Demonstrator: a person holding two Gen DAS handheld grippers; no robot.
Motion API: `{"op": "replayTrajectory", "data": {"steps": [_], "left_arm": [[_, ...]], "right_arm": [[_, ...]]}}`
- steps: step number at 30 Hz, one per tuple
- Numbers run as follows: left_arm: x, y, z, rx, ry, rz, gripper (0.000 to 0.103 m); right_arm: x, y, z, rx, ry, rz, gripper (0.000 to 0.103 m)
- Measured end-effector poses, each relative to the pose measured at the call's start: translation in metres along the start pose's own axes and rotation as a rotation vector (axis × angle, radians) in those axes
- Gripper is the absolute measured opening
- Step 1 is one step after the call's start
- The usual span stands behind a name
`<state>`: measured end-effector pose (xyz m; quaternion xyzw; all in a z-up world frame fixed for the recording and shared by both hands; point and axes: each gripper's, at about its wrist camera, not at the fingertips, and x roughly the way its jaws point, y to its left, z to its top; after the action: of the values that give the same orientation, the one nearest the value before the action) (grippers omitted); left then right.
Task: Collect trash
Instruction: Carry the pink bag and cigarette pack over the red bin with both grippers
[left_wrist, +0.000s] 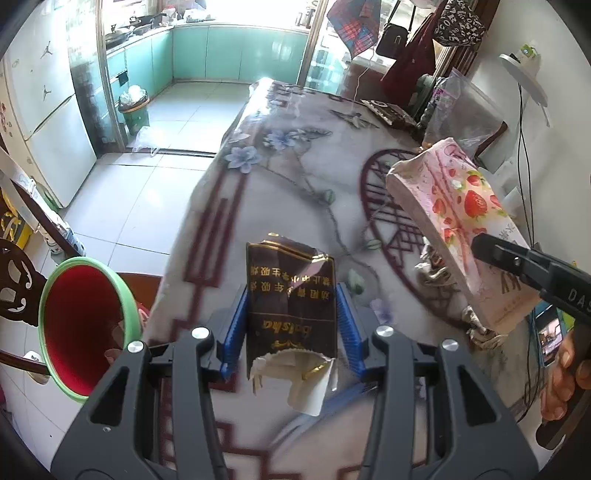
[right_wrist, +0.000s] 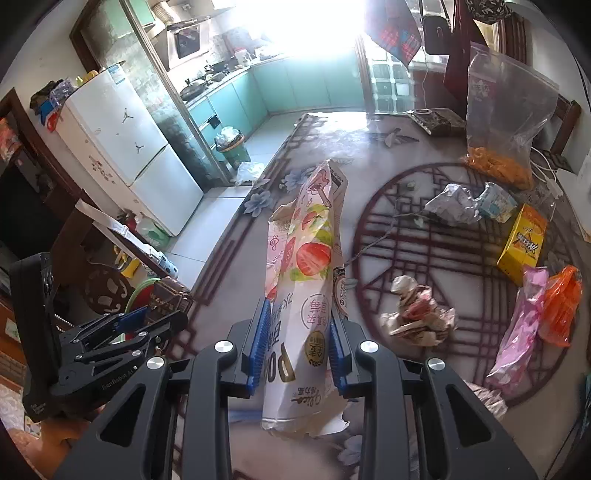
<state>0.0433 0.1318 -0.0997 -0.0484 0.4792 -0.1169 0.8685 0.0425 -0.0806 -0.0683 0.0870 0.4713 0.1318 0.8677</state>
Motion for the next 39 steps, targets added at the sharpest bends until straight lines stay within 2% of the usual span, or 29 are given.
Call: {"op": "replayTrajectory", "data": {"steps": [11,21,28,39], "left_arm": [[-0.007,0.055,0.001,0.002,0.006,0.004,0.044],[-0.009,0.113,0.002,-0.037,0.009,0.035,0.044],[-0.013,0.155,-0.005,-0.091,0.013,0.078,0.044],[-0.025,0.228,-0.022,-0.205,0.014,0.167,0.044]], "right_arm": [[0.019,0.046,-0.003,0.042,0.001,0.005,0.028],[0.039,0.098,-0.001,-0.002,0.009,-0.003,0.028],[0.055,0.132,0.002,-0.046,0.024,0.013,0.028],[0.089,0.209,0.011,-0.196,0.068,0.082,0.028]]}}
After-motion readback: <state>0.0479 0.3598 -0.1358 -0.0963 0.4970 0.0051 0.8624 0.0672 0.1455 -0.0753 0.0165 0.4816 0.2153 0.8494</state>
